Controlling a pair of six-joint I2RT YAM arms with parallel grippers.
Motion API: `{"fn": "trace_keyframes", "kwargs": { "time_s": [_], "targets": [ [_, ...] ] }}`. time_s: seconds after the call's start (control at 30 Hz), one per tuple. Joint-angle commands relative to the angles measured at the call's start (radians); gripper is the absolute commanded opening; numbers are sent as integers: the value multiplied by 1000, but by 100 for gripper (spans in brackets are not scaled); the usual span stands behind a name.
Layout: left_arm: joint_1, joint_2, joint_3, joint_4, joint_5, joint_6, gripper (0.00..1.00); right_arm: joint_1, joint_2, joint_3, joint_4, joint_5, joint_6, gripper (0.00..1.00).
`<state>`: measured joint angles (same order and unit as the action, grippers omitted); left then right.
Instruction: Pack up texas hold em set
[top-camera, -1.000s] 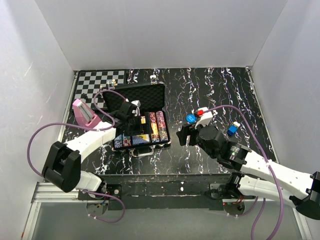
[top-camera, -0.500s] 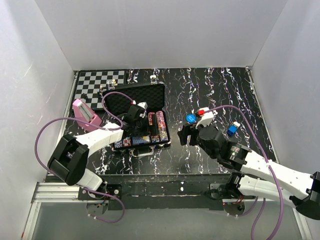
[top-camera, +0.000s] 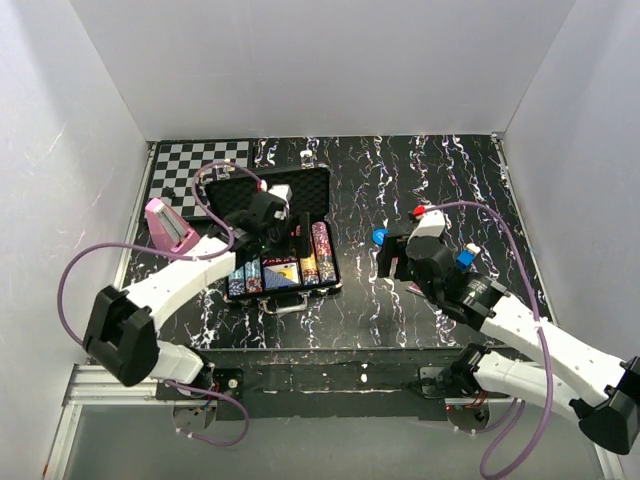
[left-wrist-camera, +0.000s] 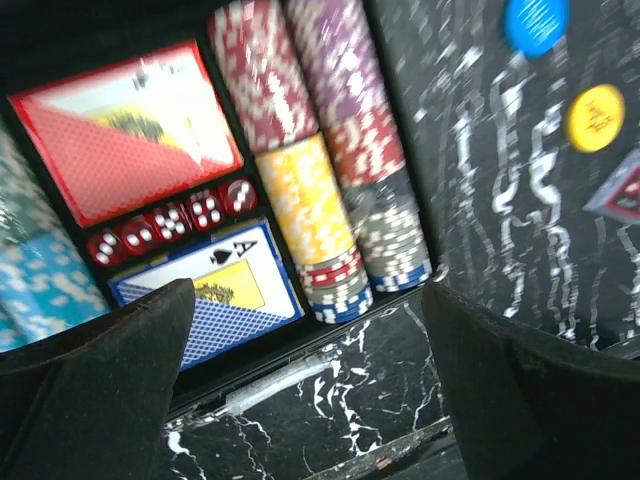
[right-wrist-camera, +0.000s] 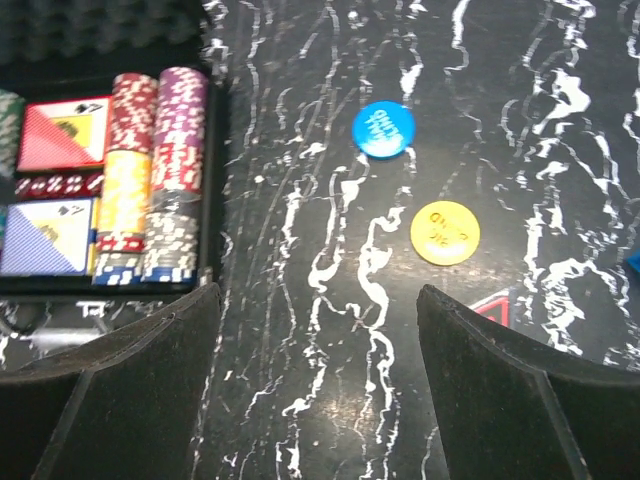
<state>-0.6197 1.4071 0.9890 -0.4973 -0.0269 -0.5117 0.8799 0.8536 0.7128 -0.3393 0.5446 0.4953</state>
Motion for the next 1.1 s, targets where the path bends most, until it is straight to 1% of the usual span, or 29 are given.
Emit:
{"fn": "trace_keyframes", "kwargs": {
  "time_s": [0.0, 0.13, 0.2, 0.3, 0.43, 0.63, 0.83, 1.07],
  "targets": [
    [34, -132, 118, -99, -70, 119, 98, -111, 28, 95, -105, -61, 20, 87],
    [107, -197, 142, -148, -83, 188, 98, -252, 96, 132, -213, -168, 46, 85],
    [164, -238, 119, -150, -91, 209, 98, -300, 113, 125, -236, -199, 49, 84],
    [233, -331, 47, -101, -129, 251, 98, -354, 130, 97, -233, -228, 37, 84],
    [241, -424, -58, -15, -201, 294, 98, -423, 209, 86, -205, -271, 14, 83],
    [241, -448, -62, -26, -278, 322, 98, -437, 379, 99, -106, -298, -14, 80],
    [241, -461, -72, -24, -275, 323, 98, -441, 516, 129, -46, -322, -27, 78],
    [241, -451, -69, -24, -252, 320, 98, -444, 620, 185, -41, -324, -40, 77]
  ]
}}
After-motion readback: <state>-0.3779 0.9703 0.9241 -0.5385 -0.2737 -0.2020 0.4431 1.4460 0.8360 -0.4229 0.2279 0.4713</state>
